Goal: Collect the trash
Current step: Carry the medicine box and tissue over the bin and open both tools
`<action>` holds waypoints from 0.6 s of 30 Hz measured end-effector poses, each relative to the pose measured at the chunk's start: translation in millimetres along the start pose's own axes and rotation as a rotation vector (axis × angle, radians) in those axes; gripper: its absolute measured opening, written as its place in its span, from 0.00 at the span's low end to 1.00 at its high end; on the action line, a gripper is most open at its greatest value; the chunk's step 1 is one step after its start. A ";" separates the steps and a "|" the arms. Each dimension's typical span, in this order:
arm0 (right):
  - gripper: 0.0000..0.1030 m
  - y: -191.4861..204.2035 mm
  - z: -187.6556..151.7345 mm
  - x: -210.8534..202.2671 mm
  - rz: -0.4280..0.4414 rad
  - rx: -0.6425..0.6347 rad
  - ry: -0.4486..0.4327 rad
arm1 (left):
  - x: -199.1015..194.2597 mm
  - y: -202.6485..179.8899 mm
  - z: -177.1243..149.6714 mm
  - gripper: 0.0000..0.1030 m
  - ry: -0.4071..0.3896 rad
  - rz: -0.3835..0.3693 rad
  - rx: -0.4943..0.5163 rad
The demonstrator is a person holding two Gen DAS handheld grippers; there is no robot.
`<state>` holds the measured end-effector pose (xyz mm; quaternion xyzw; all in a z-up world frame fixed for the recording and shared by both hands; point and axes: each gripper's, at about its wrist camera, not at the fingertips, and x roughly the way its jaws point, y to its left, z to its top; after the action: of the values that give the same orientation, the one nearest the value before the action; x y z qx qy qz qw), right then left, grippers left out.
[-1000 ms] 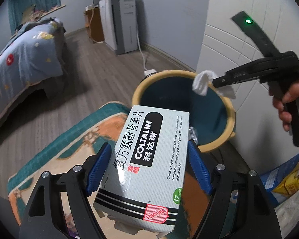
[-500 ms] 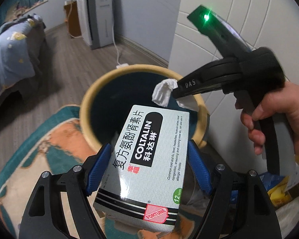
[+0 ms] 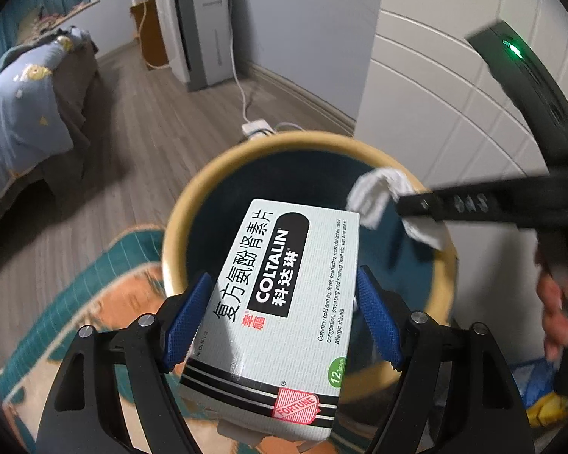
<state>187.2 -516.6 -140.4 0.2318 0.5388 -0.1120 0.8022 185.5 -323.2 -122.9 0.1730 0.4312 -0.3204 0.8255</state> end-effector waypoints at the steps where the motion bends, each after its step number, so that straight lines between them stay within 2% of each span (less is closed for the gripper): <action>1: 0.13 0.2 0.0 -0.3 0.006 0.004 -0.004 | 2.0 1.9 4.2 0.75 -0.007 0.008 0.000; 5: 0.13 1.9 -0.3 -0.9 0.015 0.000 -0.018 | 6.1 7.4 7.0 0.77 -0.024 0.045 0.018; 10: 0.13 6.9 -0.7 6.9 0.019 -0.004 -0.002 | 7.3 17.1 -1.3 0.80 -0.015 0.048 -0.003; 14: 0.13 11.4 -4.4 19.8 -0.006 -0.023 0.040 | 1.0 23.3 -9.6 0.82 -0.030 0.044 -0.019; 16: 0.13 11.4 -7.8 29.3 -0.029 -0.017 0.074 | -3.8 22.8 -16.3 0.86 -0.038 0.058 -0.002; 18: 0.13 13.9 -9.9 36.4 -0.032 -0.016 0.091 | -7.7 22.2 -22.0 0.86 -0.043 0.069 0.011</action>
<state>199.5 -497.1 -173.3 0.2217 0.5794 -0.1100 0.7766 184.1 -291.6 -128.9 0.1856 0.4053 -0.2977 0.8442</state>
